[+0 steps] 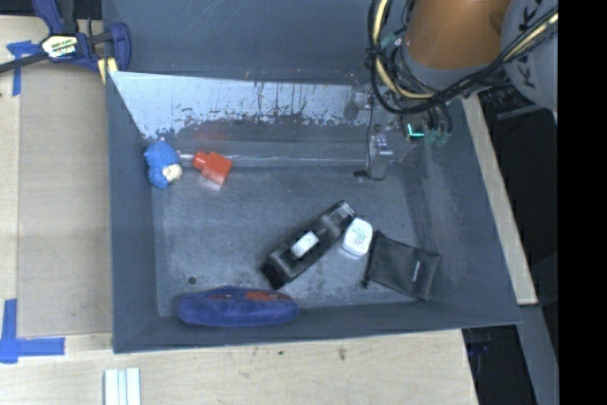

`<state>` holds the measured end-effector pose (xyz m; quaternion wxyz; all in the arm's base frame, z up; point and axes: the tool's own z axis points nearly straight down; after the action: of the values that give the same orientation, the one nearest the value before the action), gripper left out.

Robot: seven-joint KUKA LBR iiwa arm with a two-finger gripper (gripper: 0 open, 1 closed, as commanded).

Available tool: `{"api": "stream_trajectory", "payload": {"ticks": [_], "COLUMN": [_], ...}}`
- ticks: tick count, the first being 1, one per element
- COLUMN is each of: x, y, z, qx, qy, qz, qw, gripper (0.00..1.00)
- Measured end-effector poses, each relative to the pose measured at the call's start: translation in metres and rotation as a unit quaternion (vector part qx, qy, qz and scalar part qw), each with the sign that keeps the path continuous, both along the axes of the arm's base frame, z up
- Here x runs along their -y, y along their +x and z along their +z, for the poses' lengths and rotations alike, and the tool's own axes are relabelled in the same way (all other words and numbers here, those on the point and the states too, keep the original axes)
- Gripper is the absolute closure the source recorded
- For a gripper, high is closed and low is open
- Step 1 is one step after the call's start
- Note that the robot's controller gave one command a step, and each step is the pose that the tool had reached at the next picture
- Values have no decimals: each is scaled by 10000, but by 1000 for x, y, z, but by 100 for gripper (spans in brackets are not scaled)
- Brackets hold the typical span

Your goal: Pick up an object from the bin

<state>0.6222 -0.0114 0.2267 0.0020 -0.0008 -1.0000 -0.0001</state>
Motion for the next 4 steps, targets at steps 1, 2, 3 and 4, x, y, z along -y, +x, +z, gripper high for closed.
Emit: {"api": "stream_trajectory", "payload": {"ticks": [1, 2, 3, 4], "x": [-34, -50, -48, -50], "y": [-44, -27, -37, -33], "z": [-154, -124, -115, -154], "qx": [-8, 57, 33, -26], "qy": [0, 1, 4, 13], "qz": [2335, 2413, 3853, 4879], "qw": [9723, 9704, 9228, 8729], "gripper": [0, 0, 0, 0]}}
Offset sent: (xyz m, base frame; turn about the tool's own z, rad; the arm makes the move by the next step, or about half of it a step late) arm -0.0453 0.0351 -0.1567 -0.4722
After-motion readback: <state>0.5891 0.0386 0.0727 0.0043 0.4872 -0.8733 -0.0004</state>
